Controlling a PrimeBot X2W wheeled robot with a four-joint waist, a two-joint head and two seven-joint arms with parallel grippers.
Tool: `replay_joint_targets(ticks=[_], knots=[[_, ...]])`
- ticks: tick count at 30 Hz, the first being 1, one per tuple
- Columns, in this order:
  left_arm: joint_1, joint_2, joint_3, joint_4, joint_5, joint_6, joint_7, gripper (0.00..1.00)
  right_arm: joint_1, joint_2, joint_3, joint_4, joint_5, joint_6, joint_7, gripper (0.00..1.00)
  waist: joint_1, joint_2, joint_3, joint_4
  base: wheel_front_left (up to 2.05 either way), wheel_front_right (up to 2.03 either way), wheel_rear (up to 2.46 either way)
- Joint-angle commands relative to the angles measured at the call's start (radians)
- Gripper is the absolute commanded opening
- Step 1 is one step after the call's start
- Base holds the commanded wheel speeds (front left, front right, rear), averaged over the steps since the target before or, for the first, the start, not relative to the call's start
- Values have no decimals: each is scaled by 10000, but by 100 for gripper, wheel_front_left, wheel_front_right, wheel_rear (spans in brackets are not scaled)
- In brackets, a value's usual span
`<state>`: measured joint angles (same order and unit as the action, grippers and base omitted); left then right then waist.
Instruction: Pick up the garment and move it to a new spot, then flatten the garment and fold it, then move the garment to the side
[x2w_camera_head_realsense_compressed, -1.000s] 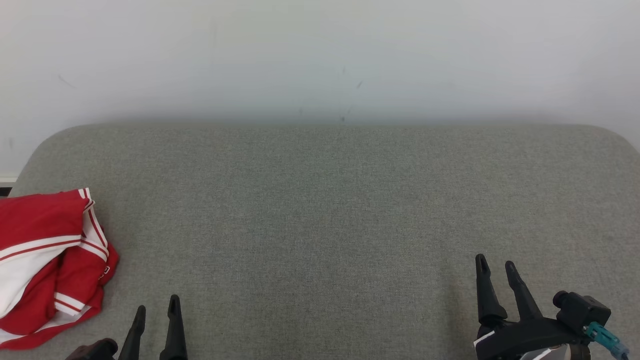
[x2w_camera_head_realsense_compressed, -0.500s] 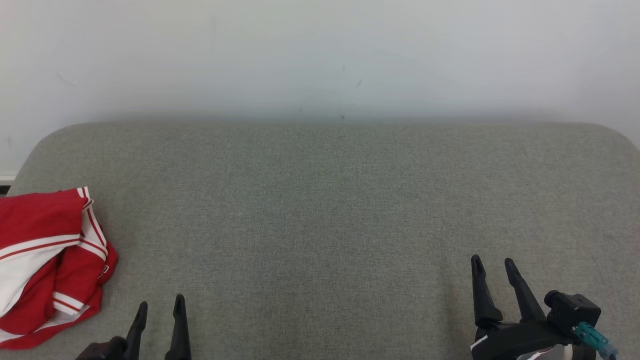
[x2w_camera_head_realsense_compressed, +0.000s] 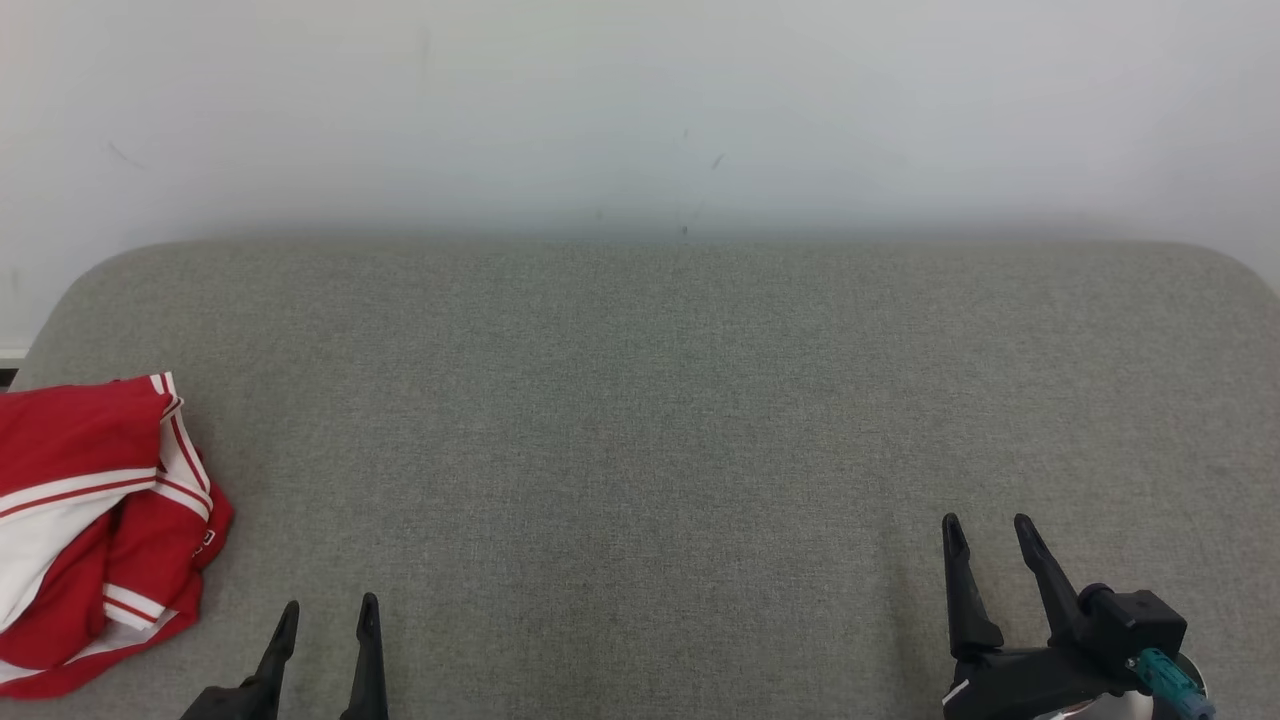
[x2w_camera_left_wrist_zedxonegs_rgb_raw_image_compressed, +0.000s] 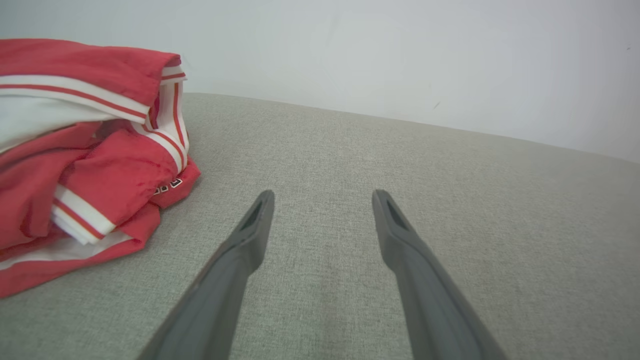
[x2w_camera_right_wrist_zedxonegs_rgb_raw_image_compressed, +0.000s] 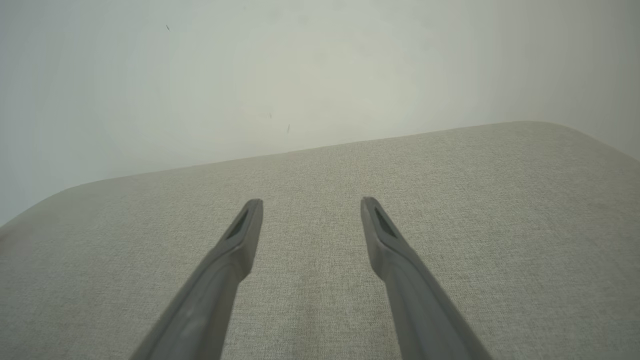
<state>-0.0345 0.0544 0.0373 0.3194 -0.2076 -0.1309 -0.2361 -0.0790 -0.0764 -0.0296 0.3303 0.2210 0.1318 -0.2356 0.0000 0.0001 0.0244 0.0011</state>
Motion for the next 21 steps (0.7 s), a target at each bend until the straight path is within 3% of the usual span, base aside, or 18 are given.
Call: replay_joint_targets(ticks=[1,13,21], knots=[[135,15,5,-34,316,3,-88,100,-21,33,-44,-13,-333,-19,-87,100,0,-1,8,-6,0,0,0],[127,-11,58,-12,1234,5,-321,100,-28,115,-189,35,-1425,-21,-318,100,0,-1,94,-3,0,0,0],[158,-27,90,-7,1179,5,-301,100,-13,145,-200,61,-1416,-21,-310,100,0,-1,57,14,0,0,0]])
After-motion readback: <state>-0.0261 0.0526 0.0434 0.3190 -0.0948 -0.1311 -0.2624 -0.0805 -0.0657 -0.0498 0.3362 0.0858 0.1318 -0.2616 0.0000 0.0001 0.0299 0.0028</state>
